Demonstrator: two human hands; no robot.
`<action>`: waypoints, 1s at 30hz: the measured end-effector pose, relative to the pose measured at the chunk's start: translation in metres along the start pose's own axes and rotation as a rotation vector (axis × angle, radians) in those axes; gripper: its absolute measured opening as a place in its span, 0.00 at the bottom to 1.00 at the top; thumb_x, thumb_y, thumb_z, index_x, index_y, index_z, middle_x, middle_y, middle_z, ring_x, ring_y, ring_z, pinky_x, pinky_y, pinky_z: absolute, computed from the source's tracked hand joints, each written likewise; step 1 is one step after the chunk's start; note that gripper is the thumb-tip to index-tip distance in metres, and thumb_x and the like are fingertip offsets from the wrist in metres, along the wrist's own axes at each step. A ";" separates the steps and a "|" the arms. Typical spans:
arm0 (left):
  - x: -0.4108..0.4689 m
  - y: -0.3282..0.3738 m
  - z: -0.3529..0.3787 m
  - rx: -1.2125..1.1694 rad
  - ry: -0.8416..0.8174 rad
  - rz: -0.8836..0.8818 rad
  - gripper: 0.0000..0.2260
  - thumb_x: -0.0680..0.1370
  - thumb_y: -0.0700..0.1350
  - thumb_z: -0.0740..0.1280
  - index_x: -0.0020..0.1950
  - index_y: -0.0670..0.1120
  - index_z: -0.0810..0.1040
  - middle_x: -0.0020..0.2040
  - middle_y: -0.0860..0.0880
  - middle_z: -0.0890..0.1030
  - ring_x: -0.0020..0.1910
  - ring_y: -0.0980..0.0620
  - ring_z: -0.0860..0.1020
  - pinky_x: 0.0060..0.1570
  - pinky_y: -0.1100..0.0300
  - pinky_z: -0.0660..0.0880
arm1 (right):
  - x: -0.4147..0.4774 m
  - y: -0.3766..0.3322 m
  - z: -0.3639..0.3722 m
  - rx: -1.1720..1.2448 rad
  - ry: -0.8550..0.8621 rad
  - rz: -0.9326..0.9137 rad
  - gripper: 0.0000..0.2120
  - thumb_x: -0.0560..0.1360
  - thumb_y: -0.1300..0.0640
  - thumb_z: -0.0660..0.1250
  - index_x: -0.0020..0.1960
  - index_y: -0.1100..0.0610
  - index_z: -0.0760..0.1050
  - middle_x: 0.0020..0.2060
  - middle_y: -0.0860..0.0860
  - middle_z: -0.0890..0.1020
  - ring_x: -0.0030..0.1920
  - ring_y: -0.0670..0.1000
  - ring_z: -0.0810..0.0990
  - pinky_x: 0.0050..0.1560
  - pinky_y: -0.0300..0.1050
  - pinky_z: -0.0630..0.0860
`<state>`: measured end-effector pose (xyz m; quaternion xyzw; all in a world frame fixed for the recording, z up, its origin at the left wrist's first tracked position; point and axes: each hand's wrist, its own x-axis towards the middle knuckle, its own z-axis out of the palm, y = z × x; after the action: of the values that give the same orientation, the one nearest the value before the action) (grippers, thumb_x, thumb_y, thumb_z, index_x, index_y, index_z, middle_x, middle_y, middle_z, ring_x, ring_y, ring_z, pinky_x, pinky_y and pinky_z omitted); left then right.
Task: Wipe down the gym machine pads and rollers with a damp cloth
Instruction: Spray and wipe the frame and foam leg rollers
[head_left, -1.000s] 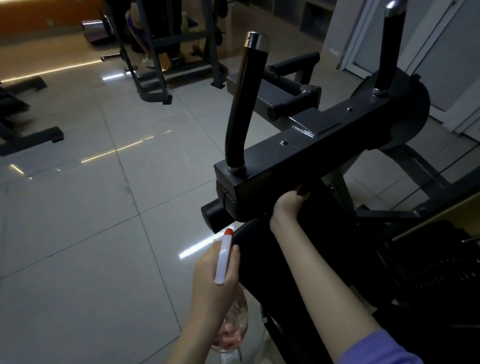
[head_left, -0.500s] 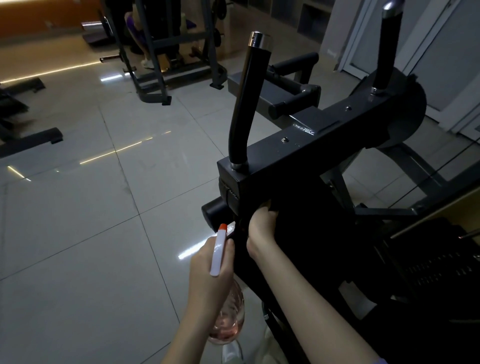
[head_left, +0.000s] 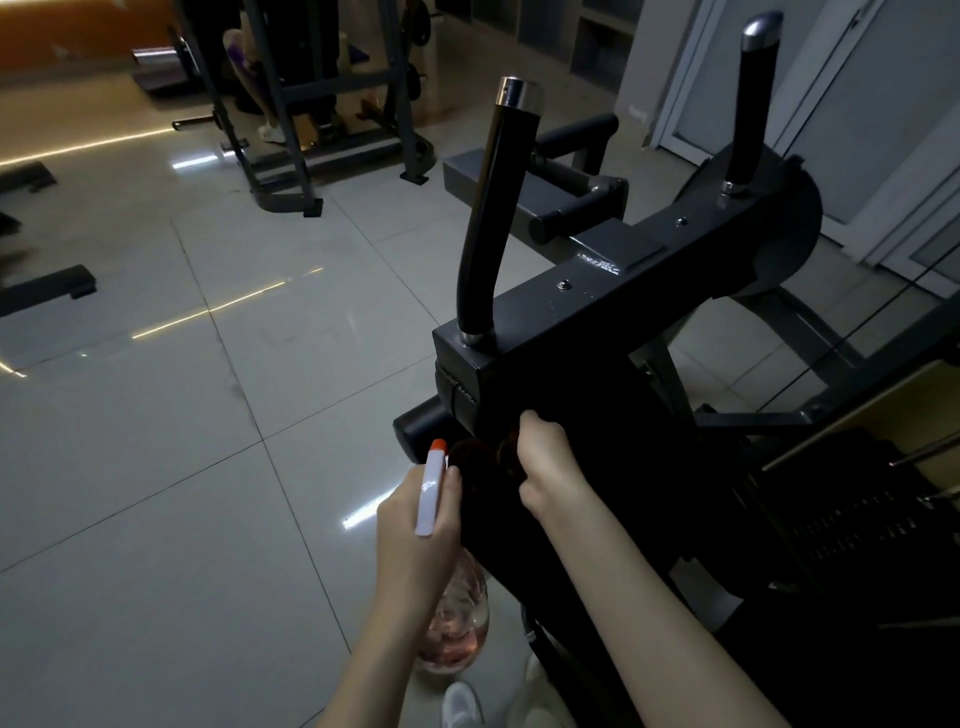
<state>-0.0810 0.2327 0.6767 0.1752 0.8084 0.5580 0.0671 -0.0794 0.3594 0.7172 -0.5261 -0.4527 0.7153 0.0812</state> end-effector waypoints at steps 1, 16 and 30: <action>0.001 0.000 -0.001 -0.003 0.000 -0.003 0.18 0.77 0.53 0.58 0.37 0.39 0.69 0.30 0.42 0.72 0.27 0.56 0.66 0.28 0.65 0.62 | 0.000 0.000 -0.001 -0.001 -0.004 -0.007 0.15 0.81 0.56 0.54 0.61 0.61 0.71 0.46 0.56 0.77 0.45 0.55 0.77 0.49 0.48 0.76; 0.010 -0.010 -0.010 -0.068 0.014 -0.045 0.17 0.78 0.52 0.61 0.37 0.40 0.72 0.33 0.40 0.76 0.34 0.41 0.75 0.31 0.61 0.65 | -0.020 -0.035 -0.025 0.046 -0.042 -0.244 0.18 0.77 0.51 0.64 0.64 0.57 0.72 0.54 0.54 0.80 0.53 0.53 0.80 0.57 0.50 0.77; 0.015 0.006 -0.010 -0.079 0.118 -0.084 0.18 0.74 0.55 0.60 0.36 0.40 0.71 0.32 0.38 0.75 0.34 0.39 0.75 0.33 0.54 0.66 | 0.022 -0.136 -0.009 -0.198 0.064 -0.780 0.24 0.79 0.53 0.60 0.74 0.56 0.62 0.69 0.55 0.69 0.69 0.55 0.67 0.70 0.50 0.63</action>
<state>-0.0973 0.2310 0.6872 0.1054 0.7949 0.5955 0.0496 -0.1306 0.4559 0.8021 -0.3421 -0.6825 0.5669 0.3096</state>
